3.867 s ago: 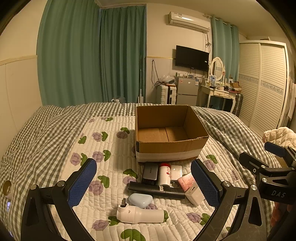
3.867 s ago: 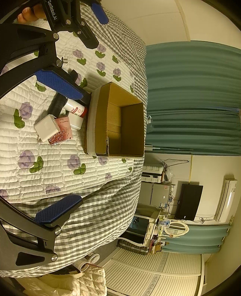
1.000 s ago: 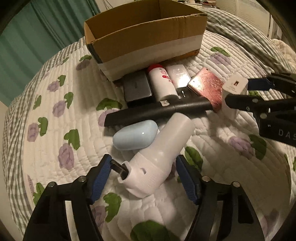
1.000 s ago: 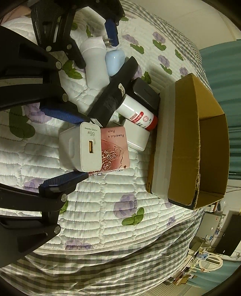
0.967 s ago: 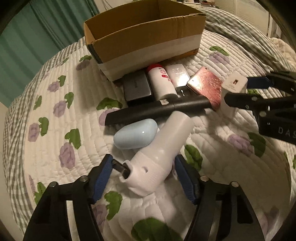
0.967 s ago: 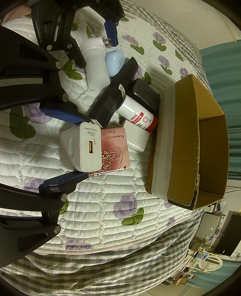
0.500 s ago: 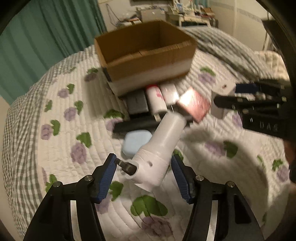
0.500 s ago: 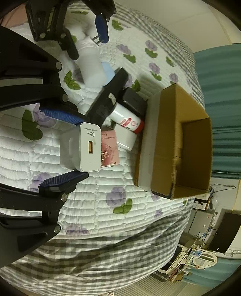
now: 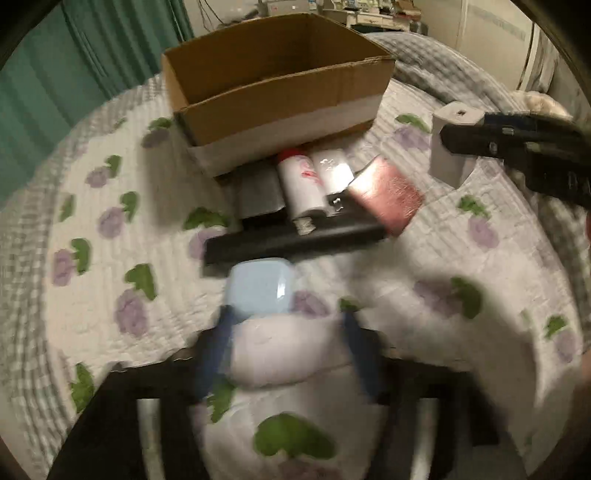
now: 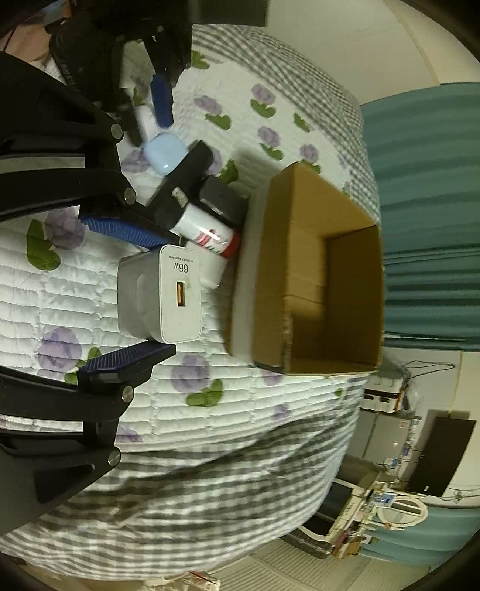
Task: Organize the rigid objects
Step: 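Close the left tool on the white device while the right tool grips the white charger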
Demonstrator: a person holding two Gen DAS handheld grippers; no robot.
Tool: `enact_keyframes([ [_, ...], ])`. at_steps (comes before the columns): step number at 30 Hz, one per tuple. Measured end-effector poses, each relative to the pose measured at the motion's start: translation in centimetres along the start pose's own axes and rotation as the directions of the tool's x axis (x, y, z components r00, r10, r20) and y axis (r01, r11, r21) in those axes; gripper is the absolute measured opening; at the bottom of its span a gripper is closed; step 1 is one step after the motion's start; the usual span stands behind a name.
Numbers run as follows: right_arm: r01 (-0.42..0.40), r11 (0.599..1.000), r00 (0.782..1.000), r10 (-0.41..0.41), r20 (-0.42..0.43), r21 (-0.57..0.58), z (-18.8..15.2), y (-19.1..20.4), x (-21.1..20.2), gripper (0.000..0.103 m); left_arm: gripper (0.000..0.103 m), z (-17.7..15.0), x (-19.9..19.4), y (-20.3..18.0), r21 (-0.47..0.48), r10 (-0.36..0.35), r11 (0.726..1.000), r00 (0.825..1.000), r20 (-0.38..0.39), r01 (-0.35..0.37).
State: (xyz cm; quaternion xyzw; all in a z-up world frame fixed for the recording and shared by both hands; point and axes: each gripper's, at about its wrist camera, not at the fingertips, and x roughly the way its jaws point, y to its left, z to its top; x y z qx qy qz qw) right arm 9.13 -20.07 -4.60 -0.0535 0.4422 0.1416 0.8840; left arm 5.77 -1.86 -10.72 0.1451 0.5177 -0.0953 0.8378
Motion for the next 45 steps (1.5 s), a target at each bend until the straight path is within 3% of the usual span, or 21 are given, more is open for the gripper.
enact_keyframes([
  [6,0.007,1.000,1.000,-0.007,-0.024,-0.011,-0.6,0.3,1.3,0.051,0.085,-1.0,0.2,0.8,-0.075,-0.060,0.995,0.998,-0.012,0.059],
  [12,0.023,0.999,1.000,-0.024,-0.021,-0.049,-0.8,1.1,1.4,0.051,0.085,-0.7,2.1,2.2,-0.171,-0.201,0.966,0.979,-0.026,0.194],
  [15,0.008,0.999,0.999,-0.009,-0.031,-0.039,-1.0,1.0,1.7,0.051,0.085,-0.1,2.6,2.3,-0.200,-0.203,0.960,0.979,-0.025,0.194],
  [16,0.008,0.999,0.999,-0.009,-0.033,-0.038,-1.1,1.0,1.8,0.051,0.082,-0.1,2.5,2.2,-0.203,-0.198,0.961,0.980,-0.028,0.189],
  [19,0.017,0.999,0.999,-0.019,-0.037,-0.048,-1.3,1.1,1.9,0.051,0.059,-0.1,1.2,3.0,-0.213,-0.179,0.961,0.984,-0.002,0.175],
  [21,0.017,0.999,0.999,-0.018,-0.032,-0.047,-1.2,1.0,1.7,0.051,0.053,0.0,0.3,3.7,-0.223,-0.207,0.953,0.978,0.008,0.203],
  [25,0.009,0.999,1.000,-0.010,-0.018,-0.044,-1.0,1.2,1.1,0.051,0.052,-0.7,-0.7,2.8,-0.123,-0.196,0.973,0.981,-0.009,0.193],
  [32,0.024,0.998,0.999,-0.025,-0.019,-0.058,-1.3,1.4,0.7,0.051,0.062,-1.5,0.7,1.2,0.036,-0.163,0.986,0.985,-0.063,0.165],
  [37,0.028,0.998,0.999,-0.030,-0.029,-0.059,-1.4,1.2,1.3,0.051,0.066,-1.0,2.7,0.0,0.199,-0.119,0.971,0.989,-0.091,0.135],
  [45,0.047,0.998,0.997,-0.050,-0.057,-0.052,-1.6,0.8,2.7,0.051,0.068,0.7,6.1,0.0,0.197,-0.115,0.971,0.988,-0.101,0.133],
])
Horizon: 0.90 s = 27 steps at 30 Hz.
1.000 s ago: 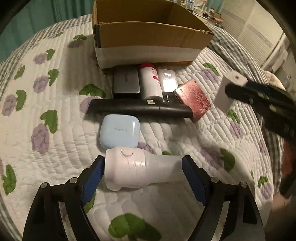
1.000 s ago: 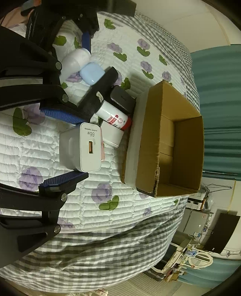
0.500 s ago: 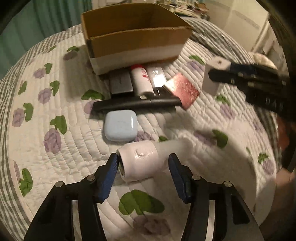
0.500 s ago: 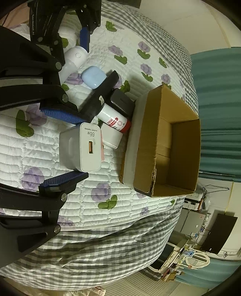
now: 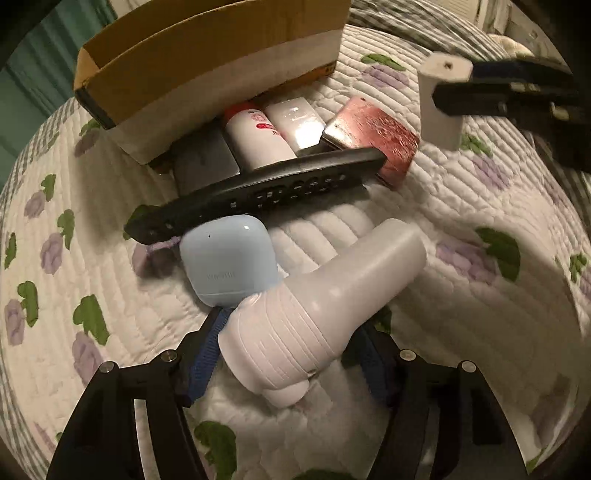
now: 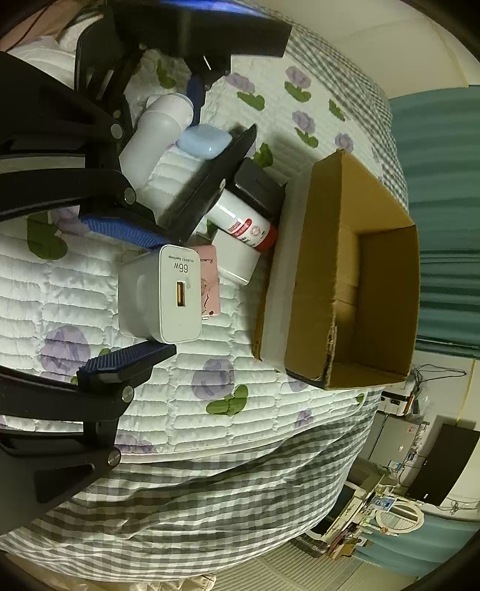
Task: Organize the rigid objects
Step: 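Close the left tool on the white device while the right tool grips the white charger, then carry both items into the box and open both tools to release them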
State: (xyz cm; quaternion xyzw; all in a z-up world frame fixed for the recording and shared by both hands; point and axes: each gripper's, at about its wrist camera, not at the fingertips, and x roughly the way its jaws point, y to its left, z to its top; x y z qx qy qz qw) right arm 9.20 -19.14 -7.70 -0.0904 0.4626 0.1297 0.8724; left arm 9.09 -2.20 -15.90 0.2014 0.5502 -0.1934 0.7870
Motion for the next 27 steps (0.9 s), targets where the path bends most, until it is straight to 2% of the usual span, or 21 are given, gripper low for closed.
enact_keyframes([
  [1,0.000,1.000,1.000,0.000,-0.004,0.003,0.0,0.0,0.1,0.051,0.060,0.0,-0.2,0.1,-0.002,-0.006,1.000,1.000,0.005,0.006],
  [2,0.000,1.000,1.000,0.000,-0.008,0.007,0.0,0.0,0.3,0.051,0.058,-0.1,-0.4,0.0,0.001,-0.010,1.000,1.000,0.008,0.010],
  [6,0.007,1.000,1.000,-0.007,-0.015,0.005,0.1,0.2,0.4,0.051,0.057,-0.7,-1.7,-0.3,0.030,0.002,1.000,1.000,0.025,-0.002],
  [9,0.006,1.000,1.000,-0.006,0.001,-0.001,0.1,0.5,-0.1,0.050,0.057,-1.0,-3.0,-0.2,0.007,-0.004,1.000,0.999,0.048,0.004],
  [12,0.001,1.000,0.999,-0.001,0.039,-0.004,0.6,0.5,-1.7,0.048,0.057,-0.9,-4.5,0.2,-0.027,0.008,1.000,0.998,0.069,-0.006],
  [15,-0.009,1.000,0.998,0.009,0.058,0.004,1.2,0.2,-3.2,0.036,0.057,-0.8,-6.1,0.7,-0.076,0.032,0.997,0.996,0.087,-0.025],
  [20,-0.083,0.996,0.996,0.081,0.046,0.042,0.8,-0.8,-3.1,0.036,0.057,-1.0,-7.1,2.3,-0.203,0.083,0.977,0.993,0.080,-0.065],
  [21,-0.098,0.993,0.995,0.097,0.027,0.066,0.4,-1.1,-2.5,0.037,0.057,-1.2,-7.1,2.5,-0.220,0.091,0.973,0.993,0.077,-0.073],
  [23,-0.135,0.987,0.990,0.139,-0.039,0.084,-0.6,-1.1,-1.1,0.052,0.057,-1.5,-6.8,2.9,-0.251,0.100,0.965,0.992,0.075,-0.079],
  [24,-0.129,0.988,0.989,0.135,-0.067,0.081,-1.2,-0.9,-0.4,0.059,0.057,-1.5,-6.7,3.2,-0.260,0.100,0.962,0.992,0.074,-0.078],
  [27,-0.095,0.994,0.983,0.102,-0.151,0.053,-2.7,0.3,2.0,0.061,0.057,-1.6,-6.4,3.8,-0.293,0.107,0.953,0.992,0.069,-0.082],
])
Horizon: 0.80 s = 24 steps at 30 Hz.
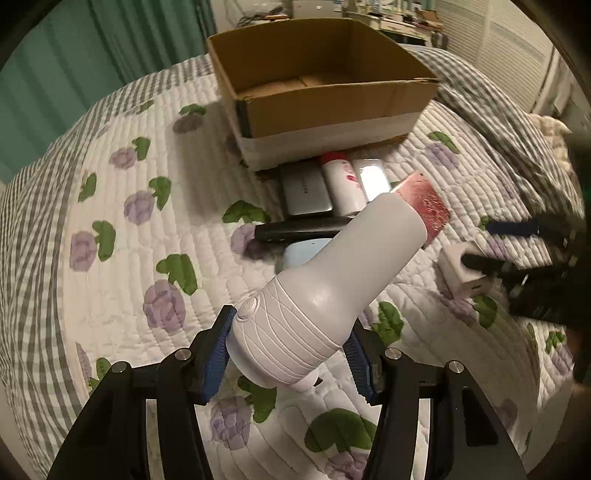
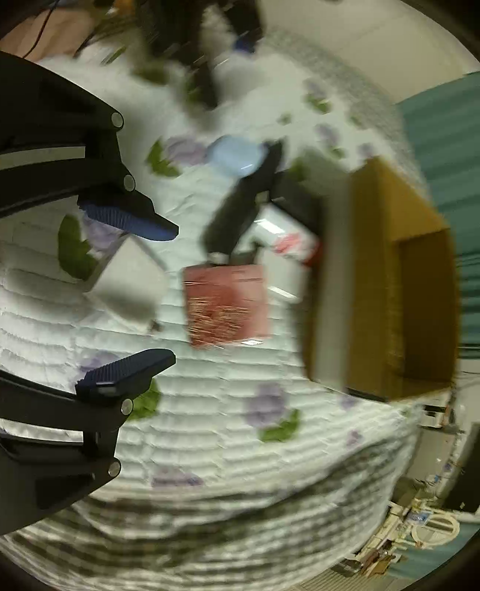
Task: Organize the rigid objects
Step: 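Carry both items into the box and open both tools to release them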
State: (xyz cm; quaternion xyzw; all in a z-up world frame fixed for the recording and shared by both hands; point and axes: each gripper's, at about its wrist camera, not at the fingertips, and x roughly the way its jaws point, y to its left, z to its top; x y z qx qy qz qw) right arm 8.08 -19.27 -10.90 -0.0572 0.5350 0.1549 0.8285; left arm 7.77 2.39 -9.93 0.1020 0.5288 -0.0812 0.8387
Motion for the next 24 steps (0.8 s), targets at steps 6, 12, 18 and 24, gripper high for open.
enact_keyframes([
  [6,0.017,1.000,0.997,-0.016,-0.081,0.003,-1.6,1.6,3.2,0.081,0.057,-0.3,0.2,0.3,-0.032,-0.016,0.999,1.000,0.006,0.016],
  [12,0.046,0.999,0.998,-0.046,-0.036,0.003,-1.6,1.8,2.9,0.062,0.057,-0.2,-0.8,0.0,-0.045,-0.023,0.999,0.999,0.022,0.024],
  [18,0.067,0.998,0.994,-0.064,0.092,-0.023,-0.1,2.1,-1.2,0.053,0.057,1.6,-3.6,-0.2,-0.064,-0.021,0.998,0.997,0.077,0.026],
  [24,0.054,0.998,0.958,-0.045,0.285,-0.024,5.1,2.2,-8.6,0.053,0.057,6.1,-6.7,-0.3,-0.063,-0.017,0.998,0.986,0.166,0.027],
])
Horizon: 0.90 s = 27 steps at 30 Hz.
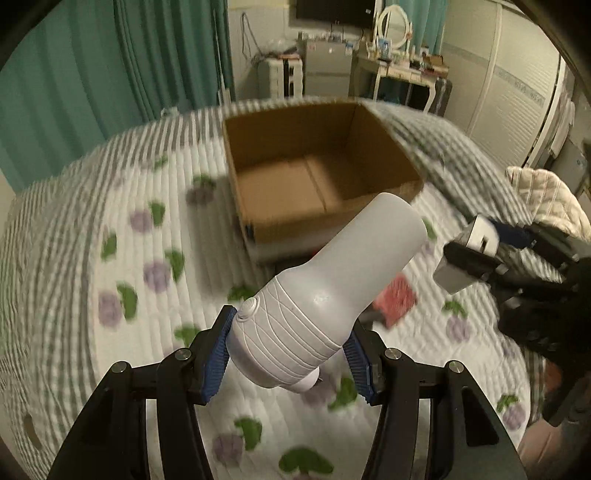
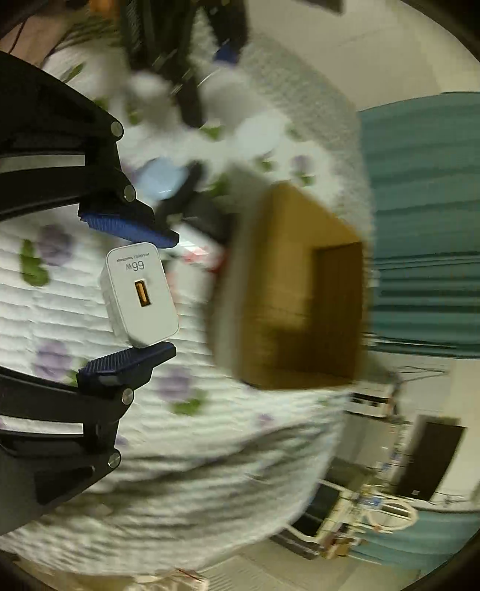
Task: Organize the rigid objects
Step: 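Carry both items into the box and open both tools to release them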
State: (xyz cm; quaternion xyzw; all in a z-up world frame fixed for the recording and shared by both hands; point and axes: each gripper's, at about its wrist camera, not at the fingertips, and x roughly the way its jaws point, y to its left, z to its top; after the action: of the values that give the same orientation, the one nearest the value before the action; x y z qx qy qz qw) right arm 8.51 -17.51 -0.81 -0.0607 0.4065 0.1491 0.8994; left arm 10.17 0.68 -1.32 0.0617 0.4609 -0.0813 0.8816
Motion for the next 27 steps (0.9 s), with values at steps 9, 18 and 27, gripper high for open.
enact_keyframes([
  [9,-0.009,1.000,0.985,0.014,0.170,-0.029,10.5,-2.4,-1.3,0.052,0.057,8.3,2.6,0.3,-0.032,0.039,0.999,0.998,0.040,-0.038],
  [18,-0.022,1.000,0.990,0.021,0.136,0.013,13.8,-6.5,6.5,0.052,0.057,11.1,10.3,0.5,-0.015,0.077,0.997,0.997,-0.030,-0.078],
  [27,-0.088,0.996,0.990,0.085,0.114,0.022,13.4,-7.9,11.2,0.053,0.078,11.1,11.9,0.1,0.013,0.070,0.997,0.998,-0.005,-0.070],
])
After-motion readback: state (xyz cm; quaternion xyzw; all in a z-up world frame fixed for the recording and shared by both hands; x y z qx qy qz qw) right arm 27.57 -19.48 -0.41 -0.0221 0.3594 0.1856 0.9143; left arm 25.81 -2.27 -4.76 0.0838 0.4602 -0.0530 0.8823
